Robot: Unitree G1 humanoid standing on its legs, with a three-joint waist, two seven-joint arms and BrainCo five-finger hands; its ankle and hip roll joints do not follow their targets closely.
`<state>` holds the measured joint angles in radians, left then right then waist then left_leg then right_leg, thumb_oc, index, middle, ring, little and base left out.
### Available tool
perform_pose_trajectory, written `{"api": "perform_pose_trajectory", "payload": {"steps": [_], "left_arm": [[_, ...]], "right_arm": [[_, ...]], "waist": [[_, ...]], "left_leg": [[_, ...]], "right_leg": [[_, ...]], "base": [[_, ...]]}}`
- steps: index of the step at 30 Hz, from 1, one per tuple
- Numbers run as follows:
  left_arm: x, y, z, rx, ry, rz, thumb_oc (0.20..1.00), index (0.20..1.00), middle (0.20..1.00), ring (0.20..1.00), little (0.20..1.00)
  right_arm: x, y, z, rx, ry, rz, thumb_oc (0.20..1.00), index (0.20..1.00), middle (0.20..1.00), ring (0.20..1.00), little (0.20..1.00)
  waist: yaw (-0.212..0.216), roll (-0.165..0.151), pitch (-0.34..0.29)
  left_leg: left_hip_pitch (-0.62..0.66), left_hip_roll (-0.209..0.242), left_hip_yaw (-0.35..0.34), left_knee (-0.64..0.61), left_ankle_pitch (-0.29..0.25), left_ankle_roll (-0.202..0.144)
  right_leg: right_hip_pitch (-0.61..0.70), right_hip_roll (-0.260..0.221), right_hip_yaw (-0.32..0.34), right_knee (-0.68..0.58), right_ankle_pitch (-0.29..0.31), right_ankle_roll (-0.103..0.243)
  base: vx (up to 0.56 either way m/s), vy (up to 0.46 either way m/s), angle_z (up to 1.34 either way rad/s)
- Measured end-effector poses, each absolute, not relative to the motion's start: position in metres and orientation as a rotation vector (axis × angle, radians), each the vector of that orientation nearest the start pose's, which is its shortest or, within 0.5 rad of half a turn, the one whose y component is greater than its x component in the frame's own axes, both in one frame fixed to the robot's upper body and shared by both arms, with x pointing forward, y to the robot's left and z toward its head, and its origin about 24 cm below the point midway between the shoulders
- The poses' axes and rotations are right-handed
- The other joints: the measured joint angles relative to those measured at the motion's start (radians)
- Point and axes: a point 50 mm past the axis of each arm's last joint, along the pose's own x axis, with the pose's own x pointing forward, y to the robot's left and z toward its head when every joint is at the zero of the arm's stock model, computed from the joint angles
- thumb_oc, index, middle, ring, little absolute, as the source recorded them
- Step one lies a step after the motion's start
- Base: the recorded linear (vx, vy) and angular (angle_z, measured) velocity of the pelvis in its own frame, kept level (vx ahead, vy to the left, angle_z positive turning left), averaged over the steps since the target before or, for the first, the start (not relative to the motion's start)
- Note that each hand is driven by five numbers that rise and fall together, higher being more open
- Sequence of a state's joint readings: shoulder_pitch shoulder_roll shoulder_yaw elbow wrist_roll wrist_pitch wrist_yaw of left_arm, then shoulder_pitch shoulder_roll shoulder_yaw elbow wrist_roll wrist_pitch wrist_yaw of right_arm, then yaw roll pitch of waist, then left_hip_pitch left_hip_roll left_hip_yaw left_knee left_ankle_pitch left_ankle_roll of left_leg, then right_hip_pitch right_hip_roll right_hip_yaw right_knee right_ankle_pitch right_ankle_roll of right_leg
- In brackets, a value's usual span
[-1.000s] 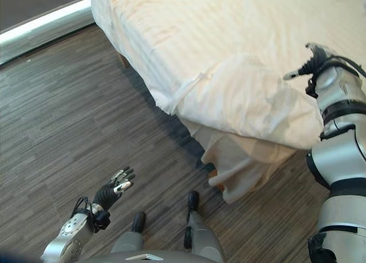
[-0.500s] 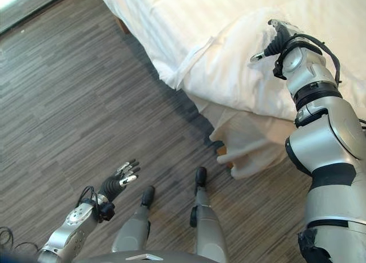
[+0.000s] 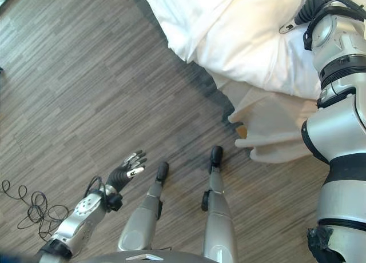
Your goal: Making the bed.
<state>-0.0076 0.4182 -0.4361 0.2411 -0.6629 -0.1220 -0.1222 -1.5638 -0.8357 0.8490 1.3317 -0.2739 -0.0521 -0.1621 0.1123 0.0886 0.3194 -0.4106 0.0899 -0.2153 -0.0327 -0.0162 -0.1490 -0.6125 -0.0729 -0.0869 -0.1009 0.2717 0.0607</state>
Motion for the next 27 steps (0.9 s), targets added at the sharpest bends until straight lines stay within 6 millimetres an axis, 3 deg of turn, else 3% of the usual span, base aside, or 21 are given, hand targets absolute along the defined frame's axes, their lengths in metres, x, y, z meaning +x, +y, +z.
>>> {"api": "perform_pose_trajectory", "payload": {"steps": [1,6,11,12,14,15,17,19,20,21,22,23,25,26,27], "left_arm": [[0.23,0.149,-0.015,-0.225,0.278,-0.365,1.0,1.0,1.0,1.0,1.0],[0.237,0.14,-0.012,-0.24,0.257,-0.36,1.0,1.0,1.0,1.0,1.0],[0.234,0.136,-0.016,-0.254,0.27,-0.345,1.0,1.0,1.0,1.0,1.0],[0.233,0.137,-0.018,-0.255,0.278,-0.336,1.0,1.0,1.0,1.0,1.0],[0.23,0.14,-0.023,-0.25,0.296,-0.324,1.0,1.0,1.0,1.0,1.0],[0.226,0.144,-0.027,-0.254,0.314,-0.301,1.0,1.0,1.0,1.0,1.0],[0.221,0.15,-0.032,-0.251,0.329,-0.272,1.0,1.0,1.0,1.0,1.0],[0.212,0.162,-0.042,-0.244,0.37,-0.215,1.0,1.0,1.0,1.0,1.0],[0.212,0.163,-0.043,-0.241,0.372,-0.216,1.0,1.0,1.0,1.0,1.0],[0.211,0.162,-0.044,-0.24,0.381,-0.216,1.0,1.0,1.0,1.0,1.0],[0.205,0.169,-0.048,-0.236,0.399,-0.2,1.0,1.0,1.0,1.0,1.0],[0.201,0.172,-0.05,-0.232,0.411,-0.194,1.0,1.0,1.0,1.0,1.0],[0.195,0.179,-0.053,-0.218,0.432,-0.196,1.0,1.0,1.0,1.0,1.0],[0.195,0.179,-0.053,-0.216,0.43,-0.196,1.0,1.0,1.0,1.0,1.0],[0.195,0.179,-0.053,-0.217,0.429,-0.197,1.0,1.0,1.0,1.0,1.0]], "right_arm": [[0.389,-0.301,0.339,-1.409,-0.14,-0.527,0.2,0.2,0.2,0.2,0.2],[0.396,-0.295,0.3,-1.159,-0.208,-0.498,0.2,0.2,0.2,0.2,0.2],[0.398,-0.287,0.252,-1.082,-0.204,-0.429,0.2,0.2,0.2,0.2,0.2],[0.396,-0.286,0.23,-1.025,-0.2,-0.403,0.2,0.2,0.2,0.2,0.2],[0.393,-0.282,0.206,-0.943,-0.195,-0.371,0.2,0.2,0.2,0.2,0.2],[0.384,-0.282,0.175,-0.858,-0.174,-0.343,0.2,0.2,0.2,0.2,0.2],[0.373,-0.282,0.141,-0.797,-0.127,-0.313,0.2,0.2,0.2,0.2,0.2],[0.341,-0.288,0.08,-0.629,-0.018,-0.32,0.2,0.2,0.2,0.2,0.2],[0.337,-0.286,0.071,-0.61,0.002,-0.306,0.2,0.2,0.2,0.2,0.2],[0.326,-0.288,0.056,-0.578,0.033,-0.302,0.2,0.2,0.2,0.2,0.2],[0.3,-0.289,0.019,-0.501,0.132,-0.294,0.2,0.2,0.2,0.2,0.2],[0.287,-0.287,0.002,-0.474,0.192,-0.273,0.2,0.2,0.2,0.2,0.2],[0.236,-0.285,-0.056,-0.394,0.435,-0.215,0.2,0.2,0.2,0.2,0.2],[0.215,-0.282,-0.077,-0.368,0.546,-0.2,0.2,0.2,0.2,0.2,0.2],[0.182,-0.267,-0.108,-0.292,0.698,-0.174,0.2,0.2,0.2,0.2,0.2]], "waist": [[0.0,-0.001,0.001],[-0.019,-0.007,0.001],[-0.036,-0.034,-0.014],[-0.041,-0.05,-0.027],[-0.052,-0.067,-0.036],[-0.071,-0.091,-0.049],[-0.09,-0.116,-0.07],[-0.097,-0.161,-0.109],[-0.112,-0.185,-0.122],[-0.12,-0.187,-0.123],[-0.12,-0.194,-0.127],[-0.127,-0.205,-0.136],[-0.139,-0.212,-0.143],[-0.138,-0.208,-0.145],[-0.142,-0.191,-0.147]], "left_leg": [[0.0,0.002,0.001,0.0,0.0,0.0],[0.018,0.005,0.009,0.0,0.0,0.0],[0.053,0.006,0.013,-0.001,0.0,0.0],[0.058,0.006,0.012,-0.003,0.0,0.0],[0.074,0.007,0.012,-0.009,0.001,0.002],[0.098,0.006,0.015,-0.02,0.002,0.003],[0.114,0.004,0.018,-0.024,0.002,0.003],[0.157,0.001,0.037,-0.047,0.003,0.006],[0.164,0.001,0.042,-0.049,0.003,0.006],[0.176,-0.001,0.035,-0.053,0.002,0.004],[0.219,0.006,0.034,-0.058,-0.003,0.012],[0.238,0.007,0.039,-0.059,-0.01,0.017],[0.283,0.002,0.046,-0.059,-0.024,0.035],[0.287,0.0,0.047,-0.059,-0.024,0.037],[0.291,-0.009,0.051,-0.059,-0.03,0.047]], "right_leg": [[0.0,0.0,0.001,0.0,-0.003,0.004],[0.014,0.004,0.007,0.0,-0.005,0.006],[0.044,0.005,0.014,0.0,-0.01,0.002],[0.049,0.006,0.015,0.0,-0.01,0.001],[0.062,0.005,0.014,0.0,-0.01,0.001],[0.081,0.004,0.016,0.0,-0.013,0.002],[0.094,0.002,0.019,0.0,-0.017,0.006],[0.119,-0.002,0.036,0.0,-0.023,0.014],[0.121,0.0,0.036,0.0,-0.023,0.016],[0.137,-0.001,0.03,0.002,-0.028,0.022],[0.164,-0.001,0.03,0.03,-0.05,0.027],[0.174,0.001,0.035,0.039,-0.061,0.028],[0.216,-0.005,0.041,0.045,-0.08,0.033],[0.219,-0.009,0.041,0.046,-0.081,0.035],[0.222,-0.017,0.043,0.046,-0.08,0.043]], "base": [[0.01,-0.006,-0.04],[0.0,0.015,-0.03],[0.0,0.026,-0.01],[0.01,0.034,-0.01],[0.0,0.0,0.0],[0.0,0.0,0.0],[0.01,0.012,-0.04],[0.09,0.025,-0.16],[0.11,0.022,-0.01],[0.08,0.025,0.06],[0.08,0.033,0.02],[0.07,0.034,-0.1],[0.05,0.026,-0.08],[0.06,0.051,-0.03],[0.05,0.057,-0.05]]}}
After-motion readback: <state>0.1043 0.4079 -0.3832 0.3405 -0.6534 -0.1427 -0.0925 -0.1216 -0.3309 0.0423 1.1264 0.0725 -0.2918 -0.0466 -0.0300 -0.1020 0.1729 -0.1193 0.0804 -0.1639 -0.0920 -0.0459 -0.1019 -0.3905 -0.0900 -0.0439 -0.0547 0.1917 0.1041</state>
